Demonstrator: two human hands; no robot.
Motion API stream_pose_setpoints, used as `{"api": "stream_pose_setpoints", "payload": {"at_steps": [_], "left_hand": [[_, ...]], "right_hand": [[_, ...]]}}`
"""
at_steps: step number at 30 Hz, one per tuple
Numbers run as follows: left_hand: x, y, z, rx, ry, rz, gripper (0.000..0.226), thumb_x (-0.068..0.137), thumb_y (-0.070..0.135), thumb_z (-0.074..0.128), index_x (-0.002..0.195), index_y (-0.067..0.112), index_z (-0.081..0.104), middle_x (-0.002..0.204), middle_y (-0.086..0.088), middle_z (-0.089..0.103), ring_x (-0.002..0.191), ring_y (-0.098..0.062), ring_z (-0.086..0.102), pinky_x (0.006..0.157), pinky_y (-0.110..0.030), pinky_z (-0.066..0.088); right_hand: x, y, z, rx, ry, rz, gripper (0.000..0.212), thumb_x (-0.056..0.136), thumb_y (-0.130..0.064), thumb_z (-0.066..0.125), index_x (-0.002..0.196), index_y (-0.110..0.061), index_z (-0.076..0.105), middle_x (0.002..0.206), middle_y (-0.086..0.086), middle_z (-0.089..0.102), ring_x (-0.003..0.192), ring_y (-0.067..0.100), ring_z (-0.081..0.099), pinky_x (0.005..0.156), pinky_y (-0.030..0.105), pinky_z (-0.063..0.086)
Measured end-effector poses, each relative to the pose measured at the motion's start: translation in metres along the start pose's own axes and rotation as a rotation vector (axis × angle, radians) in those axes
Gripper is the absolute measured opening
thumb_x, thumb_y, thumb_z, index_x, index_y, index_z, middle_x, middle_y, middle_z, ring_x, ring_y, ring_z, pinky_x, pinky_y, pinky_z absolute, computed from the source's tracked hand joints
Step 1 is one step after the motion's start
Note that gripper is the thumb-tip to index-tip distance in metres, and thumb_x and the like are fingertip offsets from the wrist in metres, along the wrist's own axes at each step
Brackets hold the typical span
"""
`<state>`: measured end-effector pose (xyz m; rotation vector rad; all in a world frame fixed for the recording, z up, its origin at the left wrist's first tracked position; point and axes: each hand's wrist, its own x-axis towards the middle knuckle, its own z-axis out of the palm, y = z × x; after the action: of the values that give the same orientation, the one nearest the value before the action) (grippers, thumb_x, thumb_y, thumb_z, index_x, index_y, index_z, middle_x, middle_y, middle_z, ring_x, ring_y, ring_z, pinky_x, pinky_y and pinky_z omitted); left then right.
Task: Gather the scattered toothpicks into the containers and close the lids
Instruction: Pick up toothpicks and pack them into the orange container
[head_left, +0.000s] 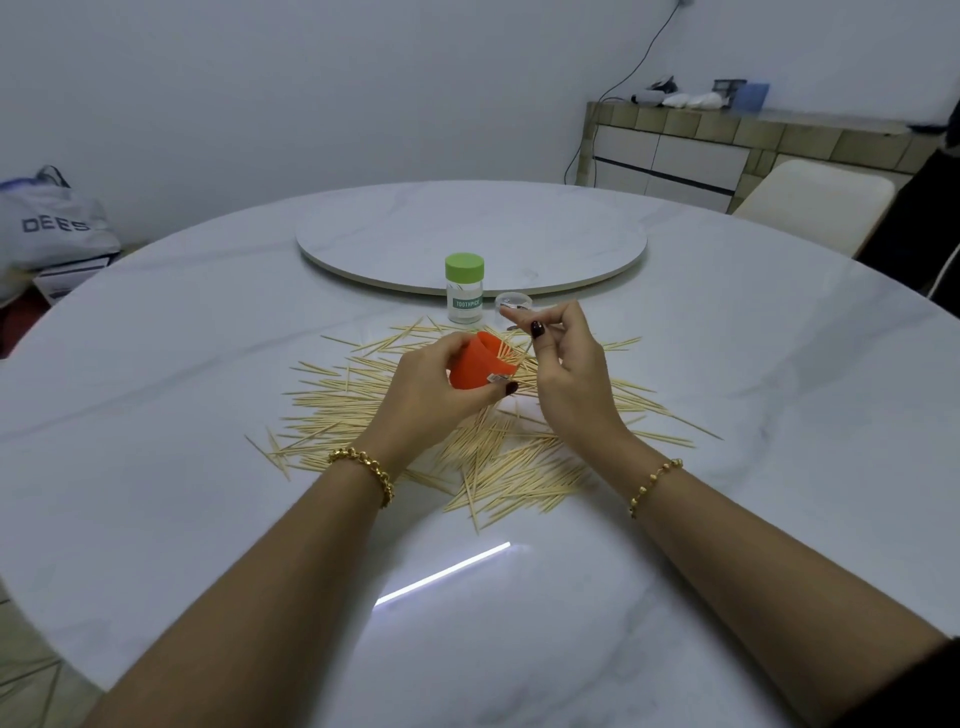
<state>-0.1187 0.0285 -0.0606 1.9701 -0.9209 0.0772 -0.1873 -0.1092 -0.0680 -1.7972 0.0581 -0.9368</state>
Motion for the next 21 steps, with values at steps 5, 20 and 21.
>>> {"api": "stream_pose_setpoints", "payload": {"at_steps": [5,20,21], "left_hand": [[0.0,0.0,0.0,-0.034,0.029,0.01,0.049,0.077,0.032,0.077,0.121,0.019,0.06,0.105,0.009,0.064,0.098,-0.007,0.058,0.07,0.001,0.041],[0.003,-0.005,-0.005,-0.085,0.101,-0.025,0.048,0.078,0.04,0.075,0.118,0.019,0.06,0.105,0.007,0.064,0.097,-0.007,0.058,0.067,0.0,0.042],[0.002,-0.005,-0.005,-0.084,0.1,-0.026,0.046,0.078,0.04,0.075,0.117,0.019,0.06,0.104,0.007,0.064,0.096,-0.007,0.059,0.066,0.0,0.042]], "right_hand": [[-0.004,0.0,0.004,0.011,-0.074,0.07,0.02,0.099,0.001,0.034,0.108,-0.007,0.05,0.119,0.002,0.065,0.111,-0.004,0.057,0.087,0.012,0.045],[-0.017,-0.016,0.009,-0.046,-0.184,0.144,0.04,0.104,-0.017,0.03,0.141,-0.018,0.042,0.116,0.013,0.063,0.098,0.02,0.055,0.087,0.034,0.043],[-0.019,-0.016,0.011,-0.078,-0.215,0.115,0.041,0.103,-0.02,0.031,0.142,-0.019,0.041,0.117,0.006,0.063,0.097,0.01,0.058,0.09,0.031,0.046]]}}
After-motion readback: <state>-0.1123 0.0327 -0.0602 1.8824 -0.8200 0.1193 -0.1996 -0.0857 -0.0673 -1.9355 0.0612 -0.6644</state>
